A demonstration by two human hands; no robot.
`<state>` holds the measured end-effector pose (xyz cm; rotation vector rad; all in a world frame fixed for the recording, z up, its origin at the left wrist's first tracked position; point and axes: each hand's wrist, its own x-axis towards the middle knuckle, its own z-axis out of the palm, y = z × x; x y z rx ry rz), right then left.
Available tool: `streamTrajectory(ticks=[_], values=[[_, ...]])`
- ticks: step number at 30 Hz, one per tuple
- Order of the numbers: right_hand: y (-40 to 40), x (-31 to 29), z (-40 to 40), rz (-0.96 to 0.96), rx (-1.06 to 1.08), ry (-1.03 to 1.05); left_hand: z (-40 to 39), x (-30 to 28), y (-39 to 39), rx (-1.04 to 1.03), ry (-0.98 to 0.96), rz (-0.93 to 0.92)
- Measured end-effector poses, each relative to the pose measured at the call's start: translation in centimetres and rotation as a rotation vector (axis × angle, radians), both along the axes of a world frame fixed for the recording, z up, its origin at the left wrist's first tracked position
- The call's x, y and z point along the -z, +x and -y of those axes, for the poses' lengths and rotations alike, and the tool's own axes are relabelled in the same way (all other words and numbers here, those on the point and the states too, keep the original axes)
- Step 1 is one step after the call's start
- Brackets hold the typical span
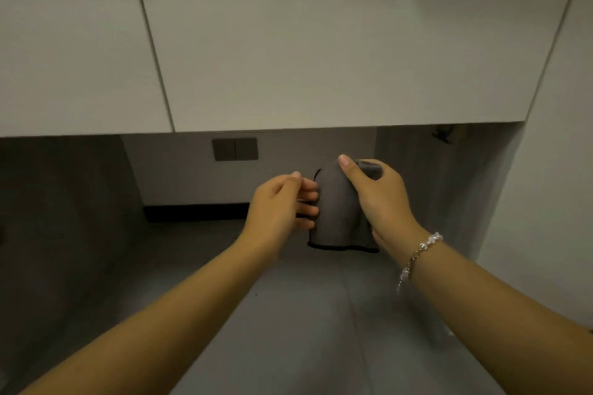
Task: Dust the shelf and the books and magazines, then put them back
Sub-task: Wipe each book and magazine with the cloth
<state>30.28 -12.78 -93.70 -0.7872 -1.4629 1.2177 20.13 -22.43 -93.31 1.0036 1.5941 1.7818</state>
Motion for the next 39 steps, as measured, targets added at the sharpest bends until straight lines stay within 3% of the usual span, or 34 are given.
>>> streamTrajectory(ticks=[9,21,26,30,34,39], values=[[-3.1,12.4,3.9,0.261,-0.144,-0.132,4.6,12.3,-3.4,-0.061,-0.245,0.051],[-1.3,26.0,6.8,0.909,-0.394,-0.137,10.6,28.1,-2.8,0.081,-0.753,-0.019],[-0.3,27.8,7.5,1.012,-0.348,0.169,12.6,32.1,-2.8,0.088,-0.918,-0.054],[1.2,31.2,10.0,1.195,-0.611,0.376,13.6,33.9,-2.4,0.116,-1.014,0.031],[3.5,35.2,12.4,1.309,-0.829,0.158,14.2,35.1,-2.1,0.127,-1.048,0.152],[4.8,36.9,12.4,1.259,-0.849,-0.023,14.5,36.2,-1.7,0.133,-1.048,0.137]])
